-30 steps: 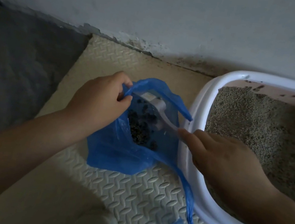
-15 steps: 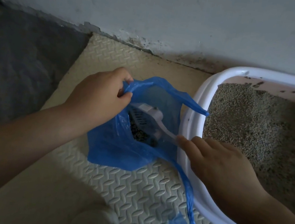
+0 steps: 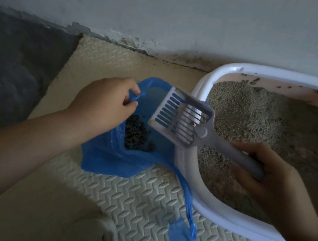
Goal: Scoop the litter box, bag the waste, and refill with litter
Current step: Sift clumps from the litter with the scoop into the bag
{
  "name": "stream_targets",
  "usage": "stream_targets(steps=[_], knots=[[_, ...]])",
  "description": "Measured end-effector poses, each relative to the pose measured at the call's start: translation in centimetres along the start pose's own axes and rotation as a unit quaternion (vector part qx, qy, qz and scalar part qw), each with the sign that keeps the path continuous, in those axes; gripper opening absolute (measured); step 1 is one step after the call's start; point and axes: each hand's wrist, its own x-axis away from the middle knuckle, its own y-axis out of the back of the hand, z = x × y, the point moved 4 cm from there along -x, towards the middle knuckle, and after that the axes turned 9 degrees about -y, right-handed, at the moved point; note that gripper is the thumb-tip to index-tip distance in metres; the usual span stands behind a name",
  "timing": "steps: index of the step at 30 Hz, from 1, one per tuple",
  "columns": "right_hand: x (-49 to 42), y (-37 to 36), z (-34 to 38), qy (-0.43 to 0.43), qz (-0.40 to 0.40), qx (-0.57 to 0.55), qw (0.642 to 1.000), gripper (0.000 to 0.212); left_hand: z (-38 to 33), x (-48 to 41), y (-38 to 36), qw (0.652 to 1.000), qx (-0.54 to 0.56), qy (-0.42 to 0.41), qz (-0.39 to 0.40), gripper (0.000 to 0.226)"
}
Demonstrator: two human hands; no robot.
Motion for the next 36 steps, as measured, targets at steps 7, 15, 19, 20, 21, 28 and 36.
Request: stream_targets(steps=[7,15,19,20,21,28,36], knots=[[1.9,2.1,-3.7,-0.048,-0.042,-0.062,0.996,0.041,-5.4,-0.4,-3.6,0.996,0.013,-0.065,0.052,0.024],[3.8,5.3,-9.1,-0.117,-0.12,0.055,0.984,0.027,-12.5,-1.8,-8.1,0.98,0.005,-0.192,0.054,0.053],[3.8,7.3,-11.0,-0.161,-0.131,0.128,0.97,0.023,-12.2,-2.3,-10.9,0.984,-0.005,-0.137,0.109,0.067],[3.9,8.0,-11.4,-0.174,-0.135,0.138,0.966,0.022,-12.0,-2.3,-11.2,0.986,0.004,-0.132,0.104,0.066],[4.1,8.8,-11.7,-0.186,-0.137,0.143,0.962,0.021,-11.9,-2.2,-11.4,0.987,0.013,-0.129,0.094,0.066],[5.9,12.5,-12.3,-0.242,-0.073,0.183,0.95,0.013,-11.6,-2.3,-11.8,0.99,0.023,-0.114,0.081,0.074],[5.7,14.4,-11.2,-0.267,-0.024,0.3,0.916,0.01,-11.7,-2.4,-11.8,0.99,0.032,-0.115,0.074,0.078]])
